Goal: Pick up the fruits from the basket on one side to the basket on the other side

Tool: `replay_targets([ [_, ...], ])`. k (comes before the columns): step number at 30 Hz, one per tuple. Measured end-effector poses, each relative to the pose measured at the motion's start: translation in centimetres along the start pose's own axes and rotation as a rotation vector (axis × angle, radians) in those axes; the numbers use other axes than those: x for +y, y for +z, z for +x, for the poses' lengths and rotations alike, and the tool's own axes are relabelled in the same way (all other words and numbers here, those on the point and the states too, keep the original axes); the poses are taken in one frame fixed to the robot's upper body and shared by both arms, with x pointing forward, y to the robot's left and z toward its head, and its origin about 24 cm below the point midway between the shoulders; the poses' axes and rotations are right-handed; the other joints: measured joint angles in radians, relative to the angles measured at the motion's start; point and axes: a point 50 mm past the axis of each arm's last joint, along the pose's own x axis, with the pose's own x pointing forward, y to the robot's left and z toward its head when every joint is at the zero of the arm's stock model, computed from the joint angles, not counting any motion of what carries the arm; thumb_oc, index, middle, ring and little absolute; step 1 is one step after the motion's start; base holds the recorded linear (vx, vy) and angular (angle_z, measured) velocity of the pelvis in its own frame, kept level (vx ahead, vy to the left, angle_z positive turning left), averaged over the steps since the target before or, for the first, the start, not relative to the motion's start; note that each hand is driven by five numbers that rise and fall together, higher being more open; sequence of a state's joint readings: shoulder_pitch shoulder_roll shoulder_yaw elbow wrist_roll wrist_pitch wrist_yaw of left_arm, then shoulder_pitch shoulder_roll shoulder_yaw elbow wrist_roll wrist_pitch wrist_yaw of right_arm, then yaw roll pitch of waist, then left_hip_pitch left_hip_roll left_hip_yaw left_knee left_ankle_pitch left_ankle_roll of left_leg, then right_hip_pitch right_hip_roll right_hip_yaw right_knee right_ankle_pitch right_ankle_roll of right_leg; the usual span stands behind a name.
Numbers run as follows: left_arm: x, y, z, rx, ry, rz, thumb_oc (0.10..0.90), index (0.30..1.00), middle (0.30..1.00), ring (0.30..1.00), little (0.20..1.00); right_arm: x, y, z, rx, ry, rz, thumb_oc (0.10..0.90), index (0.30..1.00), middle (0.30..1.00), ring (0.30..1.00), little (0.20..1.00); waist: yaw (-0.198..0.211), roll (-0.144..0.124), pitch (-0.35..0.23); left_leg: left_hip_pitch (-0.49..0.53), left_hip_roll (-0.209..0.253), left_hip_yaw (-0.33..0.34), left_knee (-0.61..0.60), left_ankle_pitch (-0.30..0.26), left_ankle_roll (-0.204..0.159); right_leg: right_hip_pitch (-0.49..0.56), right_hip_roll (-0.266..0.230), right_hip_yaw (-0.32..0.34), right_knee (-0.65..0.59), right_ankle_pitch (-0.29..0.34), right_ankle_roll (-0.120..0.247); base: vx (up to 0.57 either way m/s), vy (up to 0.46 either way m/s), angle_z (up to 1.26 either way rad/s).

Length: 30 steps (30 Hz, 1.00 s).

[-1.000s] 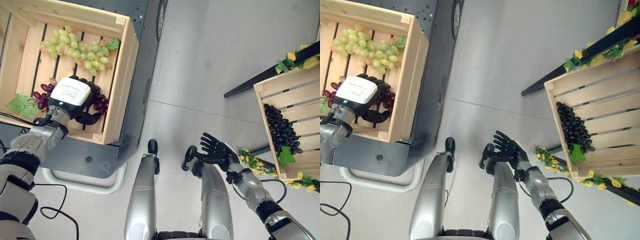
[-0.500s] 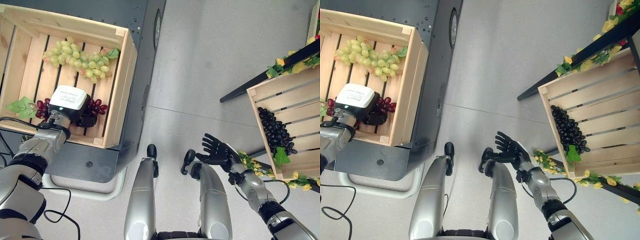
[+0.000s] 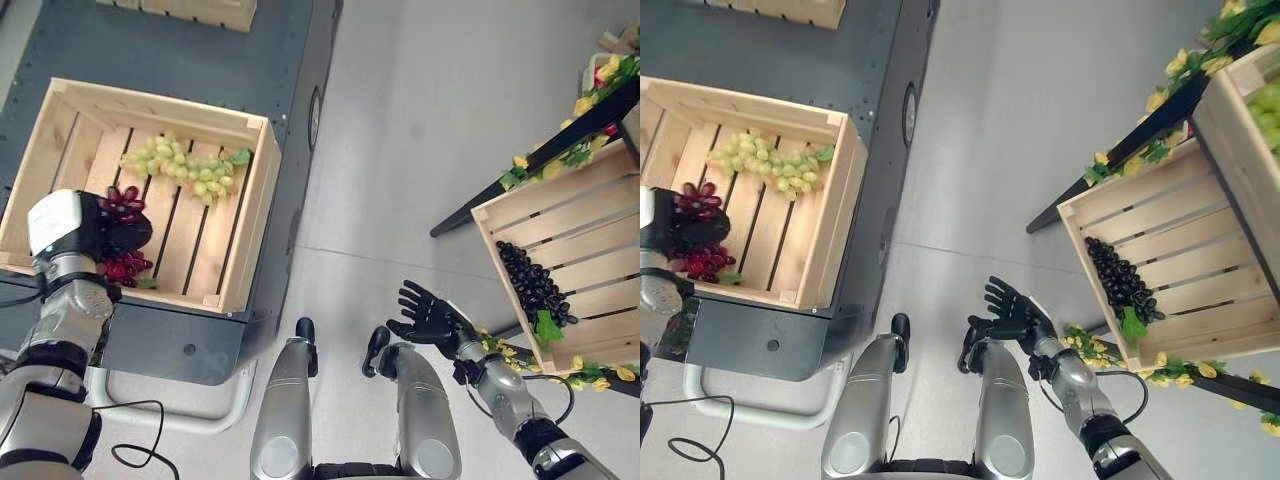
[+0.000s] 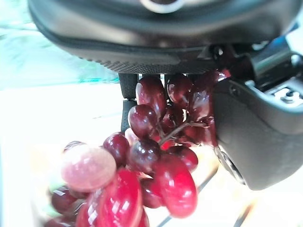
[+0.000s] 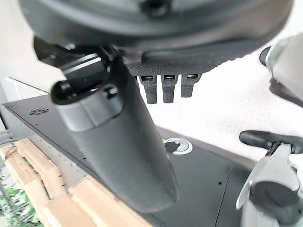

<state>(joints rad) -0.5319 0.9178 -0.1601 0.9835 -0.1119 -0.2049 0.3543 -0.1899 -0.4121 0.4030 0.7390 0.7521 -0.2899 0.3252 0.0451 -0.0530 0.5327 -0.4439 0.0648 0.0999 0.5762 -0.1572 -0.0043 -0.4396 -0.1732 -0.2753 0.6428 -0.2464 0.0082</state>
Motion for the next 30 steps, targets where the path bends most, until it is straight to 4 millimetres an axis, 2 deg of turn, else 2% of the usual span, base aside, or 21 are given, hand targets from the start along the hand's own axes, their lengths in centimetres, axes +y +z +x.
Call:
replay_targets([
  [2,-0.1,-1.1,-0.7,0.076,-0.008,-0.270,0.400,0.300,0.300,0.300,0.300,0.8,-0.8,-0.5,-0.005,-0.003,0.031,0.800,0.900,0.900,0.900,0.900,-0.001,0.000,-0.001,0.061,-0.002,-0.002,-0.040,0.004,-0.002,0.058,0.004,0.000,-0.037,0.004,0.007,0.03,-0.051,-0.03],
  [3,-0.3,-1.6,-1.0,0.094,-0.029,-0.345,0.400,0.300,0.300,0.300,0.300,1.2,-1.0,-0.7,-0.011,0.000,0.039,0.800,0.900,0.900,0.900,0.900,-0.003,0.001,-0.001,0.090,-0.004,-0.001,-0.060,0.007,-0.003,0.085,0.008,0.000,-0.057,0.007,0.010,0.03,-0.048,-0.02],
  [6,-0.8,-2.0,-1.6,0.106,-0.085,-0.461,0.400,0.300,0.300,0.300,0.300,2.0,-1.1,-0.8,-0.021,0.006,0.020,0.800,0.900,0.900,0.900,0.900,-0.002,0.002,-0.004,0.140,-0.003,0.008,-0.104,0.016,-0.001,0.130,0.014,0.001,-0.098,0.013,0.016,0.07,-0.053,-0.04],
  [9,-2.0,-2.8,-2.7,0.152,-0.106,-0.659,0.400,0.300,0.300,0.300,0.300,2.7,-1.2,-0.6,-0.029,-0.028,0.021,0.800,0.900,0.900,0.900,0.900,-0.002,0.010,-0.014,0.245,-0.006,0.018,-0.187,0.033,-0.003,0.225,0.033,0.011,-0.182,0.037,0.027,0.10,-0.062,-0.11],
  [10,-3.0,-3.0,-3.2,0.180,-0.116,-0.747,0.400,0.300,0.300,0.300,0.300,2.9,-1.2,-0.7,-0.036,-0.050,0.034,0.800,0.900,0.900,0.900,0.900,-0.004,0.018,-0.044,0.275,-0.011,0.022,-0.228,0.044,-0.003,0.253,0.040,0.013,-0.224,0.049,0.032,0.07,-0.051,-0.09],
  [12,-4.0,-3.0,-3.6,0.199,-0.131,-0.815,0.400,0.300,0.300,0.300,0.300,2.8,-1.1,-0.7,-0.044,-0.073,0.035,0.800,0.900,0.900,0.900,0.900,-0.006,0.029,-0.086,0.307,-0.015,0.026,-0.282,0.061,-0.001,0.277,0.044,0.013,-0.268,0.063,0.036,0.07,-0.068,-0.07],
  [14,-4.9,-2.7,-4.0,0.210,-0.143,-0.894,0.400,0.300,0.300,0.300,0.300,2.7,-0.6,-0.4,-0.065,-0.117,0.036,0.800,0.900,0.900,0.900,0.900,-0.007,0.047,-0.112,0.385,-0.019,0.020,-0.377,0.089,-0.003,0.350,0.062,0.014,-0.361,0.101,0.041,0.06,-0.081,-0.13],
  [19,-5.8,-2.1,-4.3,0.198,-0.169,-0.996,0.400,0.300,0.300,0.300,0.300,3.6,0.1,-0.2,-0.093,-0.110,-0.021,0.800,0.900,0.900,0.900,0.900,-0.023,0.067,-0.196,0.482,-0.030,0.012,-0.498,0.119,0.003,0.441,0.073,0.017,-0.474,0.129,0.059,0.04,-0.087,-0.05],
  [20,-5.9,-1.4,-4.4,0.169,-0.186,-1.008,0.400,0.300,0.300,0.300,0.300,3.9,0.6,-0.1,-0.112,-0.090,-0.030,0.800,0.900,0.900,0.900,0.900,-0.024,0.073,-0.223,0.501,-0.030,0.010,-0.530,0.129,0.005,0.465,0.080,0.017,-0.516,0.145,0.063,0.01,-0.090,0.03],
  [24,-5.7,1.6,-4.2,0.029,-0.225,-1.062,0.400,0.300,0.300,0.300,0.300,5.3,2.7,0.3,-0.183,-0.008,-0.091,0.800,0.900,0.900,0.900,0.900,-0.023,0.078,-0.256,0.535,-0.034,-0.013,-0.578,0.144,0.008,0.528,0.092,0.018,-0.627,0.192,0.073,-0.01,-0.123,0.06],
  [27,-6.0,4.4,-4.2,-0.079,-0.281,-1.094,0.400,0.300,0.300,0.300,0.300,6.2,4.5,1.3,-0.187,0.130,-0.210,0.800,0.900,0.900,0.900,0.900,-0.015,0.076,-0.296,0.548,-0.042,-0.018,-0.609,0.154,0.010,0.568,0.098,0.017,-0.713,0.232,0.079,-0.02,-0.158,0.05],
  [30,-6.6,7.0,-4.7,-0.167,-0.343,-1.134,0.400,0.300,0.300,0.300,0.300,7.1,6.4,2.5,-0.203,0.198,-0.261,0.800,0.900,0.900,0.900,0.900,-0.010,0.079,-0.304,0.569,-0.046,-0.034,-0.647,0.176,0.009,0.583,0.101,0.016,-0.733,0.242,0.080,-0.03,-0.122,0.07],
])
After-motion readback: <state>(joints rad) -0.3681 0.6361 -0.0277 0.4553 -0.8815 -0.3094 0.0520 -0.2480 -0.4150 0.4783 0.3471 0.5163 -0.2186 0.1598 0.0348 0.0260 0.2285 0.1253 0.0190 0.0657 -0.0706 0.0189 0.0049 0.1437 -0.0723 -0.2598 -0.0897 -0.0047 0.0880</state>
